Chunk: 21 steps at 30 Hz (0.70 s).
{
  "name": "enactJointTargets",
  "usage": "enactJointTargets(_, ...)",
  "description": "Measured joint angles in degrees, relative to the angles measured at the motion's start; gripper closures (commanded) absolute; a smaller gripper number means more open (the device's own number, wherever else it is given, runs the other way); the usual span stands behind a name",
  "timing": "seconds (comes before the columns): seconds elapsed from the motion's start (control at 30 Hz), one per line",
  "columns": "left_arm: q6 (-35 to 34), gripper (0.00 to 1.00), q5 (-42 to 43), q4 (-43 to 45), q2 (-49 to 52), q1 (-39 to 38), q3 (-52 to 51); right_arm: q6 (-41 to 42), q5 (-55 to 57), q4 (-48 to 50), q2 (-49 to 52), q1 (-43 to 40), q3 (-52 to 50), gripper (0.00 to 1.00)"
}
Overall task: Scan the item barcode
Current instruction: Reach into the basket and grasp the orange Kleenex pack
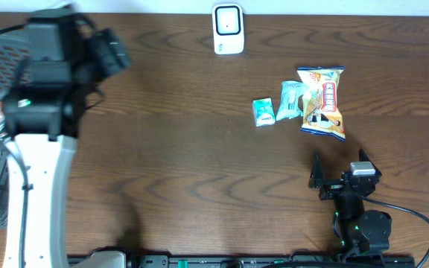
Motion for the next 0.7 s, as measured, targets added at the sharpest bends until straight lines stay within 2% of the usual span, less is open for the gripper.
enactJointTargets(0.33, -0.09, 0.18, -0.22, -3.08, -4.11, 19.47, 0.00, 0.00, 0.00, -0.02, 0.00, 0.00, 0.00, 0.01)
enactJointTargets(0.7, -8.52, 0.18, -0.22, -4.31, -2.99, 34.51, 0.00, 0.00, 0.00, -0.02, 0.00, 0.00, 0.00, 0.01)
